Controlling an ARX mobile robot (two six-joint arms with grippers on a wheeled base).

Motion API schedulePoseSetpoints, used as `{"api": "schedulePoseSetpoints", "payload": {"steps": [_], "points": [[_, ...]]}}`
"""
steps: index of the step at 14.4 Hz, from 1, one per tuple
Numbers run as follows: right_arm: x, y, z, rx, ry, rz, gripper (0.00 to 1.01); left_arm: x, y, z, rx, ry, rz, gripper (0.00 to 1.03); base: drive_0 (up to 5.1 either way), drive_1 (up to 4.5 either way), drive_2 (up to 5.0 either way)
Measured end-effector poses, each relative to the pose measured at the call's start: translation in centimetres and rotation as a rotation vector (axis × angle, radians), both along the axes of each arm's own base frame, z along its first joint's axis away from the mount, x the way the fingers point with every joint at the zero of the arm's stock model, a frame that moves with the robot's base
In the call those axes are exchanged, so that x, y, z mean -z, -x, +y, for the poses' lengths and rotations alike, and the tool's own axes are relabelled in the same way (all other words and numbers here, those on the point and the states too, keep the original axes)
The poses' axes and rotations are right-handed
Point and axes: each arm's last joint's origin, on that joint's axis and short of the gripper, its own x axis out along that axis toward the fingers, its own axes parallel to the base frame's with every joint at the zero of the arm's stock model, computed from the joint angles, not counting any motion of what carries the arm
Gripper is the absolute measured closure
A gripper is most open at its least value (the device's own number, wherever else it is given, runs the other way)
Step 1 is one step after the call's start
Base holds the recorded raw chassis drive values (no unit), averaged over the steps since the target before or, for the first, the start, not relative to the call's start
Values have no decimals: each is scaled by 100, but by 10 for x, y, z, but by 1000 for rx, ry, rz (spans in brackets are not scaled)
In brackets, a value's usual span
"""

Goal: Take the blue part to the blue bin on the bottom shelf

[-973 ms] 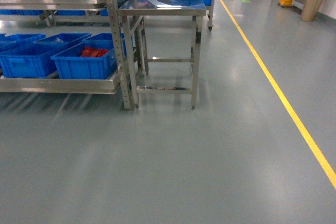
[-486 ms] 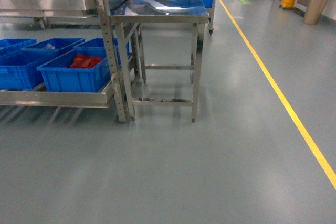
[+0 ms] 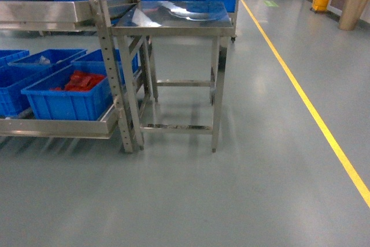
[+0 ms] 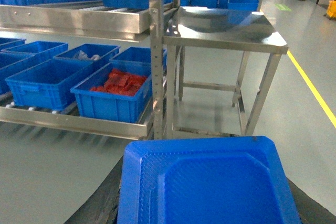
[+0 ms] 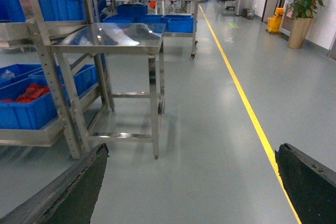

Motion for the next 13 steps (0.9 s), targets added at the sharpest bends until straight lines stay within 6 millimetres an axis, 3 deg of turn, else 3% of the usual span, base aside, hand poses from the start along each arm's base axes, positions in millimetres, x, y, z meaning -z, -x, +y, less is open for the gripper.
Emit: {"api": "schedulePoseSetpoints", "payload": {"steps": [13], "points": [[0,0,0,0,0,-3,3,-1,0,0,-1,2,-9,59,3,437,-430]]}}
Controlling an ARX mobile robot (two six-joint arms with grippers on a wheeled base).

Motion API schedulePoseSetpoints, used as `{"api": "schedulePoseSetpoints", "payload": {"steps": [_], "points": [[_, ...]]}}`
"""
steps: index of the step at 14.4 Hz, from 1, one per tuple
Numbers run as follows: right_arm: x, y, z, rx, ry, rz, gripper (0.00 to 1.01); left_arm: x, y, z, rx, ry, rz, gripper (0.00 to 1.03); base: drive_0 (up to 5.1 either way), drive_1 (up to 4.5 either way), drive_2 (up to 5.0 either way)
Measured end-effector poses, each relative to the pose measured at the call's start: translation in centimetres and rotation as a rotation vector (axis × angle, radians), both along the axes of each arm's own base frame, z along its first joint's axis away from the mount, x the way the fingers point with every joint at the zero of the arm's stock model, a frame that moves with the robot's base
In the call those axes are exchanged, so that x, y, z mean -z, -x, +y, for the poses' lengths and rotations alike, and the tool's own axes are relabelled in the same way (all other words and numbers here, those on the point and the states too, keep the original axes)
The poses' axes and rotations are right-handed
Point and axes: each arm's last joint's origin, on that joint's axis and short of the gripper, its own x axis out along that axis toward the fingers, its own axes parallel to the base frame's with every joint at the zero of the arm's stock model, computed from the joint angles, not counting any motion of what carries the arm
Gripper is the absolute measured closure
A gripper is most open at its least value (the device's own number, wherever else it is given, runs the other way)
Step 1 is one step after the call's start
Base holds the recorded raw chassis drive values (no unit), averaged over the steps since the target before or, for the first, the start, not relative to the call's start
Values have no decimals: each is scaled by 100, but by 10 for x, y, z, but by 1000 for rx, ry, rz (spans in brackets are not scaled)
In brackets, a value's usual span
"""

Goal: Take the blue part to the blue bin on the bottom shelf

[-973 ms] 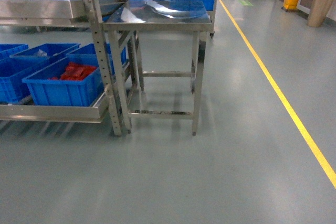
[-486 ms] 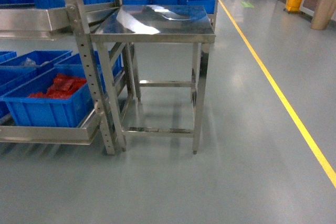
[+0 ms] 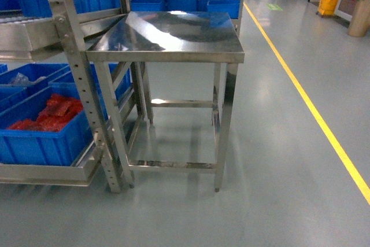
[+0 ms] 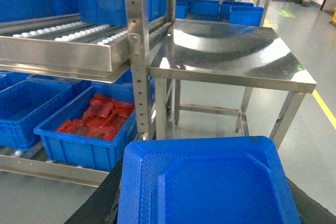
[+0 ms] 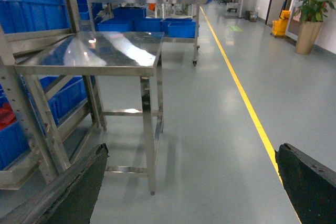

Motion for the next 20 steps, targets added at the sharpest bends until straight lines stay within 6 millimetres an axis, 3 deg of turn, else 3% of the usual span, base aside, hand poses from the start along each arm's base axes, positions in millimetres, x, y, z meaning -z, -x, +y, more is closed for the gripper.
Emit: {"api": "schedulePoseSetpoints", "payload": {"steps": [14,17,20], "points": [[0,0,0,0,0,3,3,1,0,0,0,-1,4,59,3,436,-430],[0,0,0,0,0,-2,3,3,-1,0,-2,-6,20,59,0,0,0],[0,0,0,0,0,0,3,1,0,-1,10,-2,8,59,-479,267,267]]}}
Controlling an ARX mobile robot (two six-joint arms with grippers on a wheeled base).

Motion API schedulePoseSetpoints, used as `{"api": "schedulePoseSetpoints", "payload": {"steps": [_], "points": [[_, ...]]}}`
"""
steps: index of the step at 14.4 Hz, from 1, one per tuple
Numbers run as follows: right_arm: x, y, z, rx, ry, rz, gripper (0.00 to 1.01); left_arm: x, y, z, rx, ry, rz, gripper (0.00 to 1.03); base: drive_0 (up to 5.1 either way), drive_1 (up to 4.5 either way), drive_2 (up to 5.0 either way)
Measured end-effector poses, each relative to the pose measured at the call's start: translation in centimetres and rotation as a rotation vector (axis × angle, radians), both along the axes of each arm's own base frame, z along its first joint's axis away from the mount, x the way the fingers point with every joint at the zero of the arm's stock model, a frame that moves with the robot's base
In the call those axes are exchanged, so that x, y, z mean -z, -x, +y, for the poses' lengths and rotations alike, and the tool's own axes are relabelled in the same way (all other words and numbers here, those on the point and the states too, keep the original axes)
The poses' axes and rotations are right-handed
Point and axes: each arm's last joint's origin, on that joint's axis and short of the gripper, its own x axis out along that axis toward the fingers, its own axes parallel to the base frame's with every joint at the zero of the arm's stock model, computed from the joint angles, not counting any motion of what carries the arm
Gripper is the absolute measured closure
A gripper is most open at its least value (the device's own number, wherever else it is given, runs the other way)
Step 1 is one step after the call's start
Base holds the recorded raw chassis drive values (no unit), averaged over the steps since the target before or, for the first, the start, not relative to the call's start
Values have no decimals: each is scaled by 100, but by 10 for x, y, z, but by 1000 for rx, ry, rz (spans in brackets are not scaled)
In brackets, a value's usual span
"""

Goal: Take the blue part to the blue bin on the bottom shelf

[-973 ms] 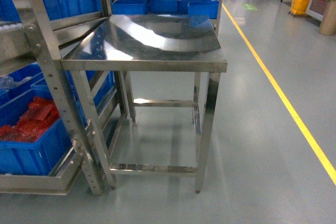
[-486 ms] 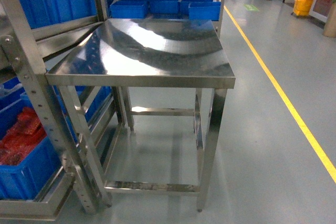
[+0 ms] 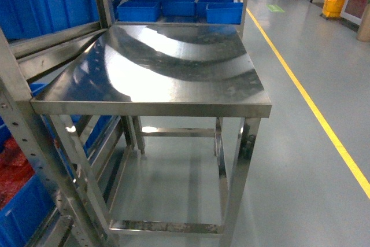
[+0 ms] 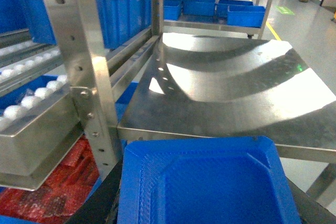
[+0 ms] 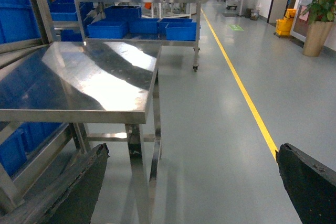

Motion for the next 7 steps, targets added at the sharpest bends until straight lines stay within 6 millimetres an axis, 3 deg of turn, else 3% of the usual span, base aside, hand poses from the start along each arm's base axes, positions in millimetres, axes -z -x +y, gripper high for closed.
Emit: {"api": "schedulePoseSetpoints", "payload": {"steps": [7], "points": [[0,0,0,0,0,-2,3,-1,0,1,-4,1,-4,59,-473,273,273]]}}
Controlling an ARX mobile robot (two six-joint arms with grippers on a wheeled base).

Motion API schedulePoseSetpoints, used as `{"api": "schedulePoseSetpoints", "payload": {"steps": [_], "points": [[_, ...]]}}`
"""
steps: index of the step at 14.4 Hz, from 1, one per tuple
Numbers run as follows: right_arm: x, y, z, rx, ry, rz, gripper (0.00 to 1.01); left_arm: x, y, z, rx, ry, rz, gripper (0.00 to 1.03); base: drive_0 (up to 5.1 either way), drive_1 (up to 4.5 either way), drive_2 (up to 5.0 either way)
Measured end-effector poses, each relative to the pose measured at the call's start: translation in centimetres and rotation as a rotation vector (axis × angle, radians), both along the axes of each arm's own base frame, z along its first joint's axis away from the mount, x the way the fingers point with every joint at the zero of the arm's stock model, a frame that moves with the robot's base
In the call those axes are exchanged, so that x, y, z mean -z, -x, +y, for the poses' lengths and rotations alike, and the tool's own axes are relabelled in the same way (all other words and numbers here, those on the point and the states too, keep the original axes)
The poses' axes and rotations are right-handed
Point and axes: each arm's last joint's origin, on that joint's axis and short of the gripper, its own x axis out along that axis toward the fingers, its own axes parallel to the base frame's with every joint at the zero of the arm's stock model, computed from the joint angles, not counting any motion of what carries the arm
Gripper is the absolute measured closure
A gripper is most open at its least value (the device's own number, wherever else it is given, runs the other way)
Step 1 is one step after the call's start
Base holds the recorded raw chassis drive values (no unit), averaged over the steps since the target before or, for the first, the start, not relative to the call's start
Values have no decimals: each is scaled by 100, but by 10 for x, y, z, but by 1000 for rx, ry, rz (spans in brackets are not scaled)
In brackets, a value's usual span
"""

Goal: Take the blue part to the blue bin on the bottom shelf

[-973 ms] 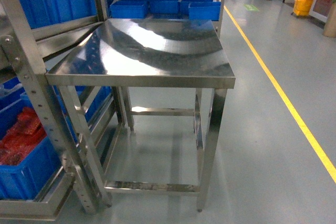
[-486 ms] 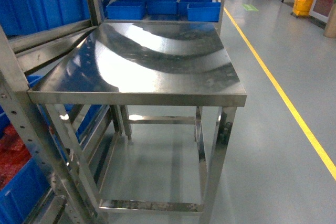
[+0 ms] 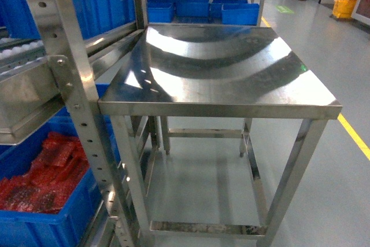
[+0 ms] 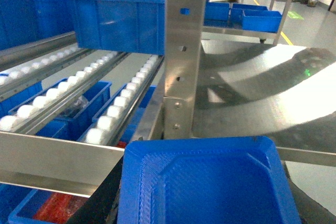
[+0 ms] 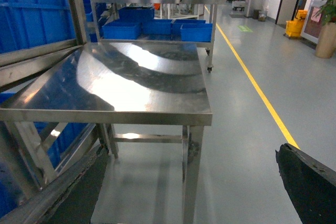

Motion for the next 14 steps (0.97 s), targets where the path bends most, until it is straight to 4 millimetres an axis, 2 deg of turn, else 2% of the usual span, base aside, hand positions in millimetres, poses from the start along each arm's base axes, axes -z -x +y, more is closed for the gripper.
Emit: {"api": "schedulePoseSetpoints", "payload": {"steps": [14], "points": [[0,0,0,0,0,0,3,0,0,0,-5,-1,4,59,-503,243,243]]}}
